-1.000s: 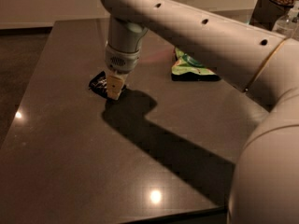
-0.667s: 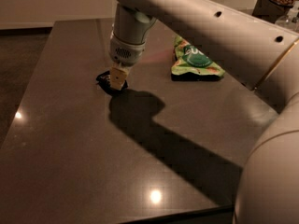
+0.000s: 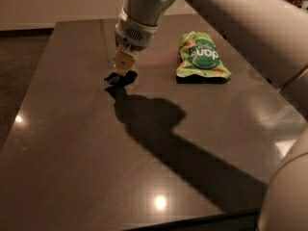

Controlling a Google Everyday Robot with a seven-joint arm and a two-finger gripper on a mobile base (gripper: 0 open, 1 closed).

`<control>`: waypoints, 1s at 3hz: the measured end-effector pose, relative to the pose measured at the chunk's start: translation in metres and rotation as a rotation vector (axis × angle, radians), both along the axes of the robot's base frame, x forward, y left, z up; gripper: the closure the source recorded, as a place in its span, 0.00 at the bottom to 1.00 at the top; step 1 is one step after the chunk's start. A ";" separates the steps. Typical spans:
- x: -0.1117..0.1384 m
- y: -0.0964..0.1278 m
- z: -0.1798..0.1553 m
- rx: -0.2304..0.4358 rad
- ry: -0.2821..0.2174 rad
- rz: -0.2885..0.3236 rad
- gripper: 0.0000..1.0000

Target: Pick rxbar chocolate

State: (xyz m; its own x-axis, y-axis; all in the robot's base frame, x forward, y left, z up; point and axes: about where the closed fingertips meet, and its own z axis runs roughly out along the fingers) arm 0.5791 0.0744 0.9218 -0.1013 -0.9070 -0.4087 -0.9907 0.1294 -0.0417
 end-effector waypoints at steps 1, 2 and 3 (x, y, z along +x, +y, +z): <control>-0.001 -0.005 0.031 0.066 -0.027 0.009 1.00; -0.001 -0.009 0.050 0.101 -0.045 0.011 1.00; -0.007 -0.017 0.070 0.135 -0.062 0.022 1.00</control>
Offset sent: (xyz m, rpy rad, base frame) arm -0.0033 -0.0198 0.0736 0.1389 -0.0651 0.0091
